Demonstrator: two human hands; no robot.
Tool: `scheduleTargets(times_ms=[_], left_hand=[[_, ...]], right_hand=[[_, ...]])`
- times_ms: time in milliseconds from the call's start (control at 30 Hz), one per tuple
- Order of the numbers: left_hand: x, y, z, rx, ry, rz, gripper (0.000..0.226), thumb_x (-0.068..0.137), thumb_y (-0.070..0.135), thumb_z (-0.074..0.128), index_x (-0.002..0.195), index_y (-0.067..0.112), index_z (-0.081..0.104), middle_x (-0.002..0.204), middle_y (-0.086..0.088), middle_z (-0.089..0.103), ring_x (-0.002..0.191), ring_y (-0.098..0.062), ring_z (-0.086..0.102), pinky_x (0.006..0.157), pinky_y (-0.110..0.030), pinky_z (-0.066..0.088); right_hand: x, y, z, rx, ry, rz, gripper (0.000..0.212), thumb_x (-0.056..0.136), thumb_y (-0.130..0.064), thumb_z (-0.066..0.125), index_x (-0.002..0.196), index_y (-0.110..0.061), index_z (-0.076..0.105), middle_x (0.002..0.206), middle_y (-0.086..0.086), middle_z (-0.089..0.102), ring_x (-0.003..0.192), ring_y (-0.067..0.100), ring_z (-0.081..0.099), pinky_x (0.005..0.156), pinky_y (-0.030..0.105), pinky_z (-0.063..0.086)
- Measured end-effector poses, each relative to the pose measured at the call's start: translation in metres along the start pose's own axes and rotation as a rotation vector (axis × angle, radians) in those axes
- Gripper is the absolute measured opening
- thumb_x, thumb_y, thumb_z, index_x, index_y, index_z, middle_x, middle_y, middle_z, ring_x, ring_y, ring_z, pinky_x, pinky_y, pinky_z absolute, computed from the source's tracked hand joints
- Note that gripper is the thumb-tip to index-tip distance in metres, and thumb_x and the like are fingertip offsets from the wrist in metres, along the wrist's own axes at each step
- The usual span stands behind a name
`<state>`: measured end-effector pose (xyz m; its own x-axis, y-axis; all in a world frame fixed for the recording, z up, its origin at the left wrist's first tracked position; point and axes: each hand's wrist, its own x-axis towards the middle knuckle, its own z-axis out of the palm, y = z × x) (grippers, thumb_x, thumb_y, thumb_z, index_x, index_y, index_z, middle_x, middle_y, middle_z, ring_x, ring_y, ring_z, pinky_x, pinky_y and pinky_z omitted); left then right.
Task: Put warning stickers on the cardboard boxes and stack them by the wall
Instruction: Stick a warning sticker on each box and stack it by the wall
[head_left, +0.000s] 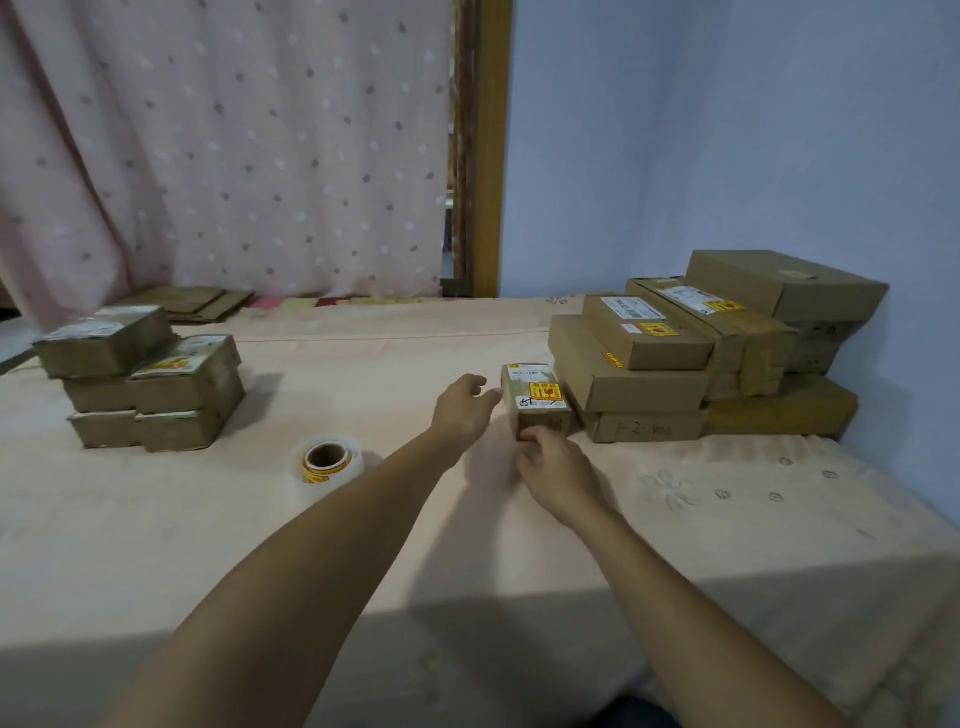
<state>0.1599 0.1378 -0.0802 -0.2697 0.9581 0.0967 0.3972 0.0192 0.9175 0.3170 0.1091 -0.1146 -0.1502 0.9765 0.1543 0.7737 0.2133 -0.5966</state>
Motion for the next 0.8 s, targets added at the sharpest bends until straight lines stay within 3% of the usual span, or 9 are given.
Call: scheduleTargets(times_ms=[100,267,367,433,567,667,800], left_hand=[[-0.008,0.008,-0.045,0.046,0.043,0.053,0.046,0.099,0.037,0.057,0.139,0.016,0.055,0.141,-0.005,0.056,0.124,-0.023,0.054,0.092,-0.029,0.042],[-0.026,0.008,-0.137,0.241,0.139,0.13,0.044,0.1,0.037,0.056,0.138,0.015,0.057,0.14,-0.004,0.059,0.125,-0.021,0.055,0.095,-0.027,0.041],[-0.038,-0.001,-0.193,0.293,0.228,0.105,0.042,0.099,0.036,0.057,0.135,0.016,0.059,0.135,-0.004,0.06,0.124,-0.022,0.055,0.1,-0.032,0.044],[-0.045,-0.013,-0.23,0.334,0.285,0.079,0.04,0.098,0.037,0.058,0.131,0.016,0.061,0.13,-0.004,0.062,0.122,-0.023,0.056,0.104,-0.037,0.045],[-0.061,-0.036,-0.291,0.331,0.383,-0.011,0.033,0.098,0.032,0.057,0.123,0.011,0.064,0.119,-0.009,0.066,0.106,-0.03,0.063,0.084,-0.037,0.054],[-0.07,-0.055,-0.324,0.361,0.452,-0.069,0.03,0.097,0.024,0.054,0.117,0.005,0.067,0.116,-0.015,0.069,0.107,-0.034,0.062,0.09,-0.04,0.051],[-0.07,-0.089,-0.352,0.323,0.503,-0.141,0.026,0.096,0.03,0.055,0.111,0.012,0.065,0.113,-0.011,0.069,0.102,-0.031,0.063,0.089,-0.044,0.054]], right_hand=[[0.007,-0.034,-0.003,-0.062,0.017,-0.102,0.038,0.098,-0.033,0.053,0.135,-0.024,0.059,0.135,0.001,0.062,0.125,0.024,0.054,0.093,0.037,0.049],[0.022,-0.108,-0.005,-0.2,-0.031,-0.258,0.053,0.103,-0.044,0.047,0.151,-0.021,0.046,0.16,0.0,0.041,0.145,0.025,0.036,0.114,0.042,0.036],[0.029,-0.155,0.004,-0.231,-0.07,-0.317,0.059,0.103,-0.048,0.044,0.155,-0.02,0.04,0.166,0.0,0.031,0.151,0.024,0.028,0.118,0.041,0.029],[0.031,-0.186,0.016,-0.214,-0.09,-0.348,0.06,0.103,-0.05,0.044,0.154,-0.02,0.04,0.165,0.0,0.032,0.15,0.023,0.029,0.117,0.04,0.03],[0.03,-0.243,0.051,-0.183,-0.149,-0.429,0.06,0.102,-0.052,0.045,0.153,-0.02,0.041,0.161,-0.001,0.038,0.146,0.023,0.035,0.114,0.041,0.036],[0.029,-0.276,0.082,-0.144,-0.215,-0.463,0.061,0.102,-0.05,0.046,0.154,-0.019,0.04,0.16,0.001,0.039,0.145,0.024,0.037,0.112,0.041,0.037],[0.026,-0.308,0.12,-0.1,-0.298,-0.45,0.053,0.1,-0.047,0.049,0.142,-0.016,0.049,0.15,0.006,0.049,0.136,0.029,0.046,0.105,0.041,0.043]])
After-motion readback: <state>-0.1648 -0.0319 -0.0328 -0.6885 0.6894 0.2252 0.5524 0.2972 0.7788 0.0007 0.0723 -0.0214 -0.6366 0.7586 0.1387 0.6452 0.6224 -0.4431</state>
